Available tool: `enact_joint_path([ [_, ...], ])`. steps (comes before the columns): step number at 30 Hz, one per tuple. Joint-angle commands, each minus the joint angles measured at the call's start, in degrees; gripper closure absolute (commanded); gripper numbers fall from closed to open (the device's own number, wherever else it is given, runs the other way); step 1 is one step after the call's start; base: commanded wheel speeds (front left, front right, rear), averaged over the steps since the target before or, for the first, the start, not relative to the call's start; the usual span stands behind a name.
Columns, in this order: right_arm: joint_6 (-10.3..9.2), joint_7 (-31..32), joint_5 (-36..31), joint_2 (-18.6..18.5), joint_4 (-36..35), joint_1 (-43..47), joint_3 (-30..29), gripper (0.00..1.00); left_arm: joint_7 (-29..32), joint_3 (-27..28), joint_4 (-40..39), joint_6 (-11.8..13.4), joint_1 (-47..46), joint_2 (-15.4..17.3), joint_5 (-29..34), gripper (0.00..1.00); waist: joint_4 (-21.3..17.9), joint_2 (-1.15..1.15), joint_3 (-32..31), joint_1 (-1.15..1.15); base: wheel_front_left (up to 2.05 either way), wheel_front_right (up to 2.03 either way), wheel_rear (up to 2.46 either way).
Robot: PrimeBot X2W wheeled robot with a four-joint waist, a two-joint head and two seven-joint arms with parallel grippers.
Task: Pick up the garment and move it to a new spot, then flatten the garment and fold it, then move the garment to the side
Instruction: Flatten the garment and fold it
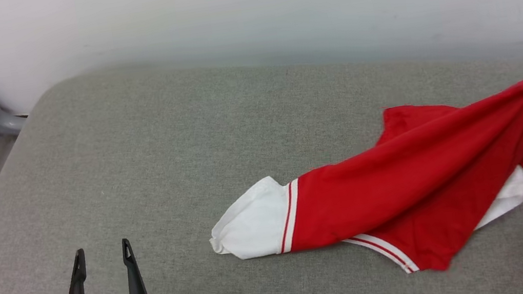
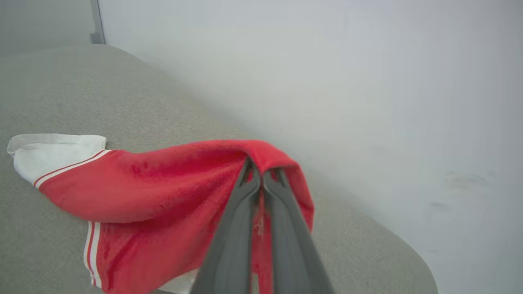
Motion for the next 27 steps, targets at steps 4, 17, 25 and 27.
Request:
enact_joint_path([
  [4,-0.08,2.0,-1.0,1.3,-2.5,-0.9,-0.5,1.00,-0.1,-0.8,-0.3,0.0,-1.4,-0.5,-0.4,0.00,0.9,0.00,2.0,0.00,0.00,0.00,0.00],
  [17,-0.08,3.3,-2.0,4.5,11.7,-29.8,25.2,1.00,-0.1,-3.3,-0.3,0.1,-7.3,-1.2,-1.4,0.00,5.1,0.00,10.5,0.00,0.00,0.00,0.00],
  [25,-0.08,2.1,1.9,13.5,28.8,-50.0,52.6,1.00,-0.1,-5.5,-0.6,0.9,-11.1,-1.4,-2.3,0.00,7.6,0.00,15.4,0.00,0.00,0.00,0.00],
  [27,-0.09,1.9,3.9,15.3,32.6,-52.8,59.2,1.00,-0.1,-6.3,-0.5,1.3,-11.8,-1.5,-2.7,0.00,8.2,0.00,16.3,0.00,0.00,0.00,0.00],
])
